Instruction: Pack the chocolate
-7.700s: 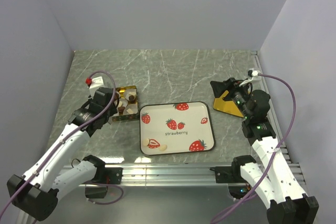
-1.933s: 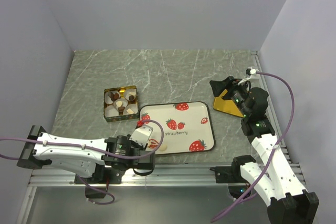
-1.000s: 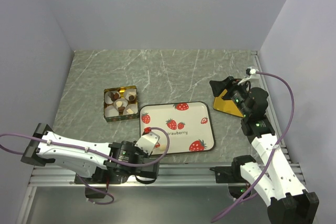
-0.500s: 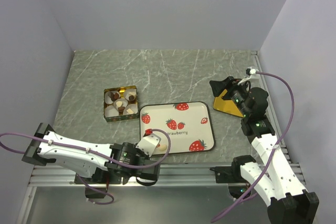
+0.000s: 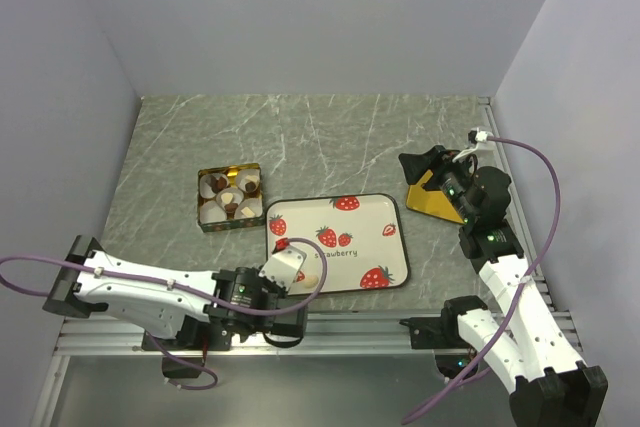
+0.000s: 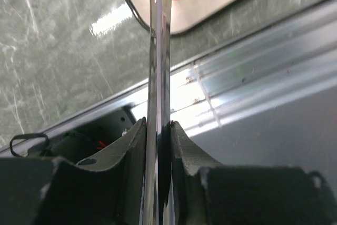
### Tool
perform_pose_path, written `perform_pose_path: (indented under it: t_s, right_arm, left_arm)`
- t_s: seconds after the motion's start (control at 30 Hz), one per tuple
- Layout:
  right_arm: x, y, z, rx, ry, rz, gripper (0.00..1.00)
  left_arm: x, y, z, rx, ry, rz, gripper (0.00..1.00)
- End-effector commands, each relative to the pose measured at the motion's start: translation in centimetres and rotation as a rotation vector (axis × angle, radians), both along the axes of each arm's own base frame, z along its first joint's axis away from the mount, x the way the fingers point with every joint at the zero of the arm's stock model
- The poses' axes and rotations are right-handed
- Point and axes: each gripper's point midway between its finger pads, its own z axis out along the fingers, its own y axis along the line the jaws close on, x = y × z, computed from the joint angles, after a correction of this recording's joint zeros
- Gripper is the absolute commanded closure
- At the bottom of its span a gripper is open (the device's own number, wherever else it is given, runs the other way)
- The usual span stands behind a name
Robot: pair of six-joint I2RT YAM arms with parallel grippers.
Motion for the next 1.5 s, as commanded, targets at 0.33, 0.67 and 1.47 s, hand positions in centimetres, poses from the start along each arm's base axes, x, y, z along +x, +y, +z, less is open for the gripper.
perform_pose_path:
  t_s: [0.33,0.67,1.47]
  right_arm:
    - [0.0,0.6,3.0,0.002,-0.082,0.024,0.24]
    - [0.0,0.8,2.9,0.003,-0.085,0.034,0.24]
    - [0.2,0.9,2.6,0.004,-0.083,0.043,0.24]
  left_arm:
    - [8.6,-1.7,3.8,-0.234,-0.23,0.151,0.75]
    - [17.0,2.6,6.7,-0.323,-0.399,0.39,0.74]
    - [20.7,9.4,6.6,-0.276,-0.457,0.629,0.72]
